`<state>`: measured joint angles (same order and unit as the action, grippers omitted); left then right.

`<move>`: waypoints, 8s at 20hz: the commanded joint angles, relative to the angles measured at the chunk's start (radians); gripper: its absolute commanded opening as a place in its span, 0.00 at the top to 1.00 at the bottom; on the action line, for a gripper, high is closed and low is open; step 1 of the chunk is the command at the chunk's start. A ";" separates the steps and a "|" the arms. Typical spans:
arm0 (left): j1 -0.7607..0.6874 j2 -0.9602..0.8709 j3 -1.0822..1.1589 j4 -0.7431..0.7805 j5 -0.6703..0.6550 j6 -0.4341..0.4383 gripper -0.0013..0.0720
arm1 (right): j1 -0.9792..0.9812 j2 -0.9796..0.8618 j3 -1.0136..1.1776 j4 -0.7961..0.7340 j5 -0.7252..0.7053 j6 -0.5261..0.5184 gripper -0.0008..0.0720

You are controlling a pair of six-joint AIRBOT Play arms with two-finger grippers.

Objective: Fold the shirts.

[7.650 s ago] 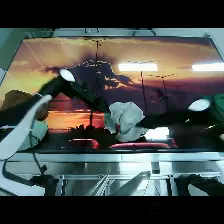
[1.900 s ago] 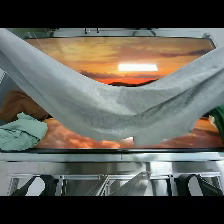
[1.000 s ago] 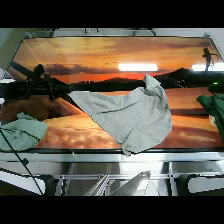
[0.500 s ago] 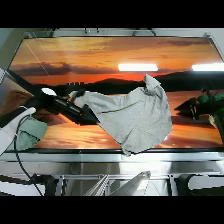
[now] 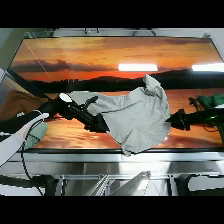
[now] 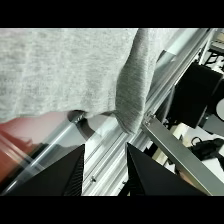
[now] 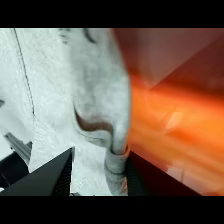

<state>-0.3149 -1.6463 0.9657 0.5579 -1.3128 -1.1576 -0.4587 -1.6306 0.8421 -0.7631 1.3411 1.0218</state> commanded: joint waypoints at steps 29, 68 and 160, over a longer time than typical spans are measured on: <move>0.201 0.131 0.496 0.117 -0.115 -0.081 0.96 | 0.198 0.000 -0.007 0.031 0.046 -0.003 0.97; 0.754 -0.048 0.495 0.028 -0.233 0.024 0.58 | 0.319 -0.265 0.477 0.389 -0.268 0.157 0.44; 0.526 0.233 -0.187 0.078 -0.056 0.038 0.50 | -0.296 -0.184 0.332 -0.150 0.004 -0.108 0.37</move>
<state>0.2474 -1.4769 0.8669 0.6327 -1.4487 -1.1213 -0.7746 -1.7416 1.1759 -0.8902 1.3514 0.9134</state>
